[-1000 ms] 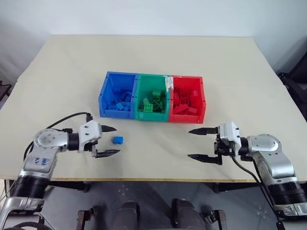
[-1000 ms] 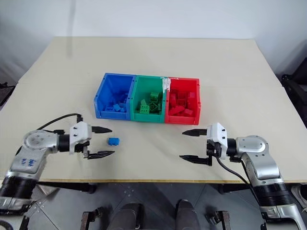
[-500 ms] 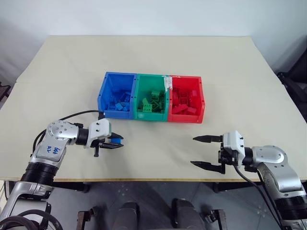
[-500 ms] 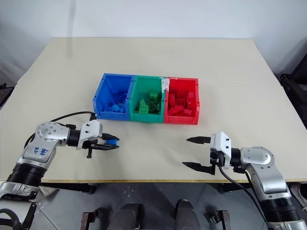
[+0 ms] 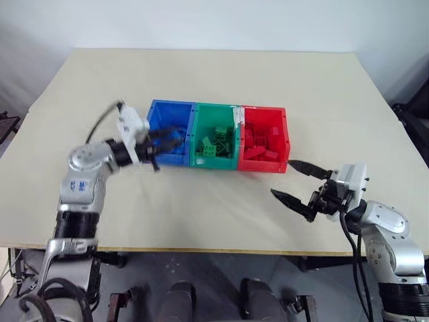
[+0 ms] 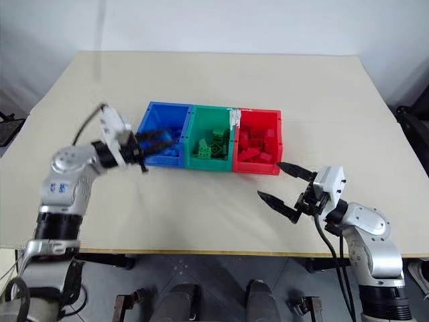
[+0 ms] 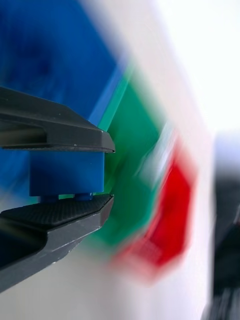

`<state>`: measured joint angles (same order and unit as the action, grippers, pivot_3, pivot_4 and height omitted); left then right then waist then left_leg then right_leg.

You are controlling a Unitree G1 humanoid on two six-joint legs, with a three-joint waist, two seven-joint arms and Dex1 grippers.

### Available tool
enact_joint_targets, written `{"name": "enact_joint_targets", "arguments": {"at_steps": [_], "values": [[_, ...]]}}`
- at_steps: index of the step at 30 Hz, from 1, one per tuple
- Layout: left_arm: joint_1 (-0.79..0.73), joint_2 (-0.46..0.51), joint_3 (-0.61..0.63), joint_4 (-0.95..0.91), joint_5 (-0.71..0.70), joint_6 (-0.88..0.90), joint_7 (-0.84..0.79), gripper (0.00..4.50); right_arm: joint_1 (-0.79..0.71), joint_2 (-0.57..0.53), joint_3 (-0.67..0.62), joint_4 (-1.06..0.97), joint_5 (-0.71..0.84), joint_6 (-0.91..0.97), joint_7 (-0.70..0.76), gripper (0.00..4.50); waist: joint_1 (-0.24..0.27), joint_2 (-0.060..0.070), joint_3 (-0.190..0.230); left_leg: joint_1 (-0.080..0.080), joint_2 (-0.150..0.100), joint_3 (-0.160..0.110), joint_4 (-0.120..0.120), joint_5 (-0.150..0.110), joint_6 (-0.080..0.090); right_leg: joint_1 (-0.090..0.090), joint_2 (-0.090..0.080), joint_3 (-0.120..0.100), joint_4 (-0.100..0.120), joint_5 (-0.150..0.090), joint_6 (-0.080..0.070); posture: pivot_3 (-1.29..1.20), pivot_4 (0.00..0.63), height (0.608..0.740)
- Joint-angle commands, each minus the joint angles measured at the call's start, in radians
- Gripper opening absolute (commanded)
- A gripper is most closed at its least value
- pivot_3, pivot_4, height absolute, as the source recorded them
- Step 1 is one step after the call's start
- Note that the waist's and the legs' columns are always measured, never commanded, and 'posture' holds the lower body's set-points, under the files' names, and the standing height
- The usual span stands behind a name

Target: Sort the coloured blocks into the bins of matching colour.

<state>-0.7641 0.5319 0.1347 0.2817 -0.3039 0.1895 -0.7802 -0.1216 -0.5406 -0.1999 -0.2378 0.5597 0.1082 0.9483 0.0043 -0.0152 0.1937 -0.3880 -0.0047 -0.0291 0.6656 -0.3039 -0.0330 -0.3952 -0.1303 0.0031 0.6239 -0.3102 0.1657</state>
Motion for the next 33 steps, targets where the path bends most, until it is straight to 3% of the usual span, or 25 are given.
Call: {"name": "enact_joint_targets", "arguments": {"at_steps": [1, 4, 5, 10, 14, 19, 24, 28, 33], "values": [[-0.079, -0.027, 0.028, 0.110, 0.013, -0.037, 0.070, 0.92, 0.009, -0.001, -0.013, -0.066, 0.017, 0.018, -0.040, 4.50, -0.001, 0.000, 0.000, 0.000, 0.000, 0.000, 0.000, 0.000, 0.000, 0.000, 0.000, 0.000, 0.000, 0.000, 0.000, 0.00, 0.150, 0.740], [-0.143, -0.027, -0.006, 0.275, 0.054, -0.081, 0.036, 0.92, 0.011, -0.013, -0.011, -0.084, 0.012, 0.032, -0.051, 4.50, -0.005, 0.000, 0.000, 0.000, 0.000, 0.001, -0.001, 0.000, 0.000, 0.000, 0.000, 0.000, -0.001, 0.000, 0.000, 0.00, 0.150, 0.740], [-0.159, -0.029, -0.017, 0.317, 0.058, -0.082, 0.013, 1.65, 0.011, -0.018, -0.011, -0.088, 0.010, 0.035, -0.052, 4.50, -0.005, 0.000, 0.000, 0.000, 0.000, 0.001, -0.001, 0.000, 0.000, 0.000, 0.000, 0.000, -0.001, 0.000, 0.000, 0.00, 0.150, 0.740], [-0.187, -0.017, -0.029, 0.400, 0.067, -0.108, -0.051, 3.15, 0.011, -0.016, -0.004, -0.113, 0.009, 0.049, -0.067, 4.50, -0.005, 0.000, 0.000, 0.000, 0.000, 0.001, -0.001, 0.000, 0.000, -0.001, 0.000, 0.000, -0.001, 0.000, 0.000, 0.00, 0.150, 0.740], [-0.122, 0.031, 0.000, 0.298, 0.037, -0.109, -0.104, 4.36, 0.011, -0.018, 0.012, -0.128, 0.010, 0.057, -0.063, 4.50, -0.007, 0.000, 0.000, -0.001, 0.000, 0.001, -0.001, 0.000, 0.000, -0.001, 0.000, 0.000, -0.001, 0.000, 0.000, 0.00, 0.150, 0.740], [0.210, 0.197, 0.134, -0.030, -0.064, -0.091, -0.226, 4.47, -0.031, -0.054, 0.055, -0.067, 0.000, 0.051, 0.030, 4.50, -0.039, 0.000, 0.000, 0.001, 0.002, 0.003, -0.004, 0.000, 0.000, -0.003, 0.000, 0.001, -0.001, 0.000, 0.000, 0.00, 0.150, 0.740], [0.568, 0.283, 0.327, -0.260, -0.128, -0.023, -0.224, 4.47, -0.080, -0.098, 0.101, 0.035, -0.030, 0.010, 0.158, 4.50, -0.032, 0.000, 0.000, 0.001, 0.003, 0.004, -0.004, -0.001, 0.001, -0.003, 0.000, 0.001, -0.001, 0.000, -0.001, 0.00, 0.150, 0.740], [0.824, 0.275, 0.486, -0.375, -0.133, -0.038, -0.204, 4.47, -0.149, -0.109, 0.140, 0.170, -0.070, -0.057, 0.258, 4.50, -0.023, -0.001, 0.000, 0.002, 0.002, 0.005, -0.003, -0.005, 0.007, -0.002, -0.002, 0.001, -0.002, 0.000, -0.001, 0.00, 0.150, 0.740], [0.899, 0.229, 0.510, -0.416, -0.124, -0.059, -0.145, 4.47, -0.192, -0.090, 0.147, 0.252, -0.083, -0.093, 0.286, 4.50, -0.002, 0.000, 0.000, 0.002, 0.002, 0.004, -0.002, -0.005, 0.007, -0.001, -0.002, 0.000, -0.005, 0.000, -0.001, 0.00, 0.150, 0.740]]}}
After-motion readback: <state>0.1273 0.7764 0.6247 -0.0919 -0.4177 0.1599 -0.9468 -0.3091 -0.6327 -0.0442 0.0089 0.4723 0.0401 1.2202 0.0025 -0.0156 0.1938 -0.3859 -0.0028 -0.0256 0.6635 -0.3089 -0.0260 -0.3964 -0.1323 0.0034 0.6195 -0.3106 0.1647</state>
